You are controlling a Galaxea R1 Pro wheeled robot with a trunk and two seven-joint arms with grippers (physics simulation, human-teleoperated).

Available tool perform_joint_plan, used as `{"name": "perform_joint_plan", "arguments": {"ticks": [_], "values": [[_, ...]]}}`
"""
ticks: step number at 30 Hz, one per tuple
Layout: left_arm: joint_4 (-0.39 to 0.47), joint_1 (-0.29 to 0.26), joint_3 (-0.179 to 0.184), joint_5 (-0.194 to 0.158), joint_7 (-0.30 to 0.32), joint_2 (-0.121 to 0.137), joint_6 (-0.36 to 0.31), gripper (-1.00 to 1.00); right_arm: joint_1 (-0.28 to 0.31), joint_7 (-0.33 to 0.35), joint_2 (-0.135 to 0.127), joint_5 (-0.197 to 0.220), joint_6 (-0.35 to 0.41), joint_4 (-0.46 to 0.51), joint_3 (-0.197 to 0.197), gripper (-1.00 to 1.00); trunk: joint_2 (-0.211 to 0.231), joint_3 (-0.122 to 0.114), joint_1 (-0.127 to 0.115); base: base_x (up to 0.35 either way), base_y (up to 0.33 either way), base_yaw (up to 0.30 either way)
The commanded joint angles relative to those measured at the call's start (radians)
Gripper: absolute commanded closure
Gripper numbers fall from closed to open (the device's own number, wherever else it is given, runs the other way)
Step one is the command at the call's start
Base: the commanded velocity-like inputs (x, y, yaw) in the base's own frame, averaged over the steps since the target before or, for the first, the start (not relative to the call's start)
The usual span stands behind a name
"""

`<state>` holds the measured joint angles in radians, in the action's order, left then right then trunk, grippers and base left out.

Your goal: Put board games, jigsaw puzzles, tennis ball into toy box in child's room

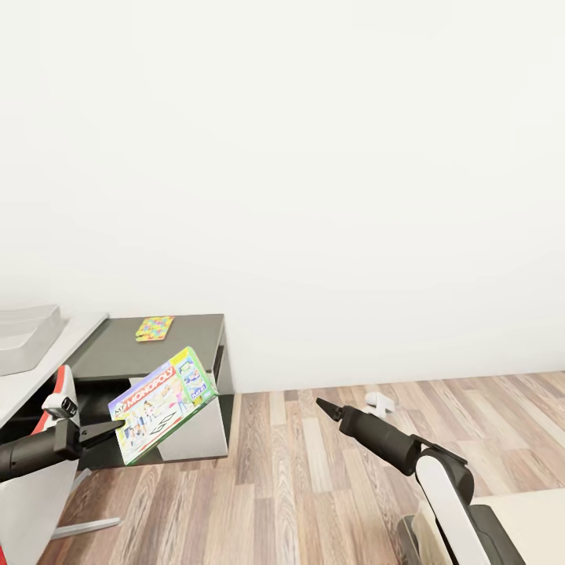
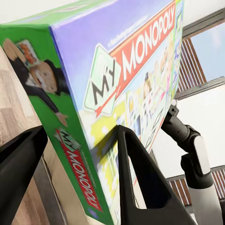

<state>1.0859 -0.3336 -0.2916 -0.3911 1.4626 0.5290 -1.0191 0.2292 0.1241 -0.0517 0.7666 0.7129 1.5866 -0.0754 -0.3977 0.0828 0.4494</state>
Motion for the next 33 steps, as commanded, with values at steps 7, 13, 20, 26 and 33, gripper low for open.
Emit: {"name": "perform_joint_plan", "arguments": {"ticks": [7,13,20,26,33], "values": [[0.0,0.0,0.0,-0.002,0.004,0.0,-0.01,1.0,0.001,-0.003,0.0,-0.003,0.001,0.001,-0.037,-1.0,-0.002,0.002,0.001,-0.001,0.001,0.106],[0.0,0.0,0.0,-0.002,0.004,0.0,-0.011,1.0,0.001,-0.004,0.0,-0.003,0.0,0.001,-0.041,-1.0,-0.002,0.002,0.001,0.063,0.007,0.277],[0.0,0.0,0.0,-0.002,0.004,0.0,-0.011,1.0,0.001,-0.006,0.0,-0.003,-0.001,0.001,-0.041,-1.0,-0.002,0.002,0.001,0.266,0.067,0.247],[0.0,0.001,0.0,-0.002,0.004,0.0,-0.01,1.0,0.001,-0.007,0.0,-0.003,-0.001,0.001,-0.041,-1.0,-0.002,0.002,0.001,0.296,0.007,0.033],[0.0,0.0,0.0,-0.002,0.003,0.0,-0.01,1.0,0.001,-0.007,0.0,-0.003,-0.001,0.001,-0.043,-1.0,-0.002,0.002,0.001,0.29,0.0,0.002]]}}
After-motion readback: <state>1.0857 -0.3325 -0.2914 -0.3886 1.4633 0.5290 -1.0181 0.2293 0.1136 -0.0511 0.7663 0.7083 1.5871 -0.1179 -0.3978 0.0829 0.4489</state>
